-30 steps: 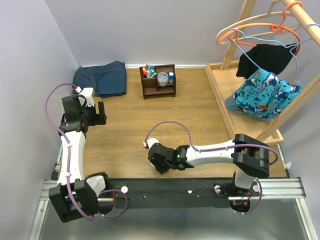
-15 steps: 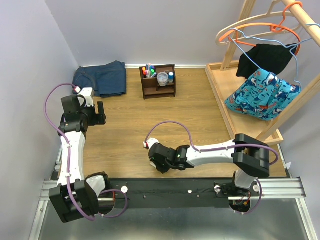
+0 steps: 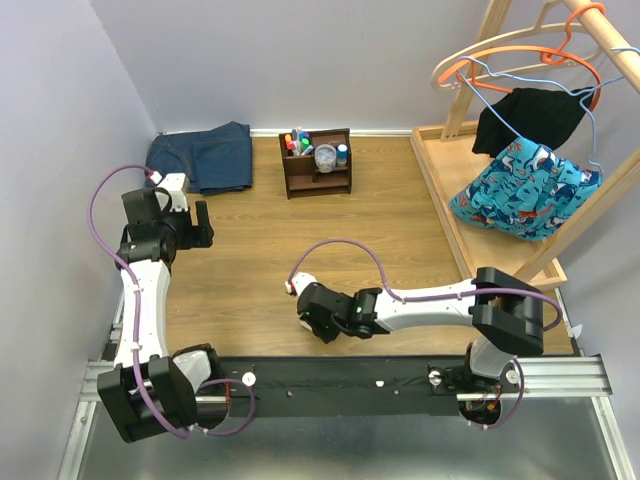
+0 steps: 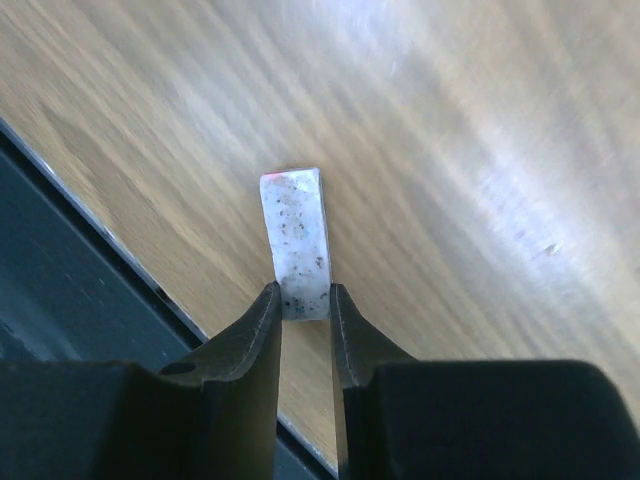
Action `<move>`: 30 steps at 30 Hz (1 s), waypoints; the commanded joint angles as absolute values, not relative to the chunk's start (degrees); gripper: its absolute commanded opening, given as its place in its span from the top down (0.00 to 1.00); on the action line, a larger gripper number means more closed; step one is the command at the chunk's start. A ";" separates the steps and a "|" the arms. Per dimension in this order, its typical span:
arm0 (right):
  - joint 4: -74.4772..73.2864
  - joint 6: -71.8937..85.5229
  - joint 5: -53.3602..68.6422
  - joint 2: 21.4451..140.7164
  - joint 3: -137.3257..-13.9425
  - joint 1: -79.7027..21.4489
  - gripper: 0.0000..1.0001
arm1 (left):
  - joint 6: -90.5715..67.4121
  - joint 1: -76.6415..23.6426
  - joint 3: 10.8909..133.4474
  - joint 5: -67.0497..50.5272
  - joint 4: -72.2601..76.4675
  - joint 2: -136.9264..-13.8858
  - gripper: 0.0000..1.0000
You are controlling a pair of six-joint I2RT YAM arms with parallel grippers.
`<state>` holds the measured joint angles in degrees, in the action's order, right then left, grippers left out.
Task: Sort the stationery into containers
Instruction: Pick up the stationery from the center of the board.
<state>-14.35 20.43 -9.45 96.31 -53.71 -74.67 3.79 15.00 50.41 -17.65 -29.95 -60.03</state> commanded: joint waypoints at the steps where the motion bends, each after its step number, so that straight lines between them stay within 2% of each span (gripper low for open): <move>1: -14.68 18.11 -13.71 94.04 -58.71 -71.91 0.88 | 3.78 15.38 53.87 -19.86 -31.02 -62.13 0.09; 14: -11.34 13.46 -16.61 95.45 -66.79 -55.55 0.88 | 7.91 13.19 63.98 -21.71 -32.44 -74.87 0.09; 22: -10.28 9.67 -19.25 102.55 -74.96 -49.93 0.88 | 5.63 12.13 66.80 -26.44 -28.30 -81.47 0.09; 23: -10.20 9.49 -19.42 103.61 -77.23 -49.49 0.89 | 5.19 13.35 66.88 -31.41 -27.78 -82.00 0.09; 24: -10.20 9.41 -19.51 104.84 -78.65 -49.05 0.88 | 0.40 18.06 66.80 -35.64 -26.56 -83.66 0.01; 25: -10.20 9.40 -20.03 106.94 -80.05 -48.17 0.89 | -2.95 20.80 66.97 -37.68 -24.37 -84.80 0.01; 30: -12.30 10.46 -19.87 112.93 -90.24 -45.36 0.90 | 3.07 26.27 76.55 -37.71 -32.52 -91.67 0.01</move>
<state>-11.20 10.37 -18.17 108.33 -82.19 -48.01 1.26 21.78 70.19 -33.04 -29.50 -87.68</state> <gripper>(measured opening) 0.283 0.985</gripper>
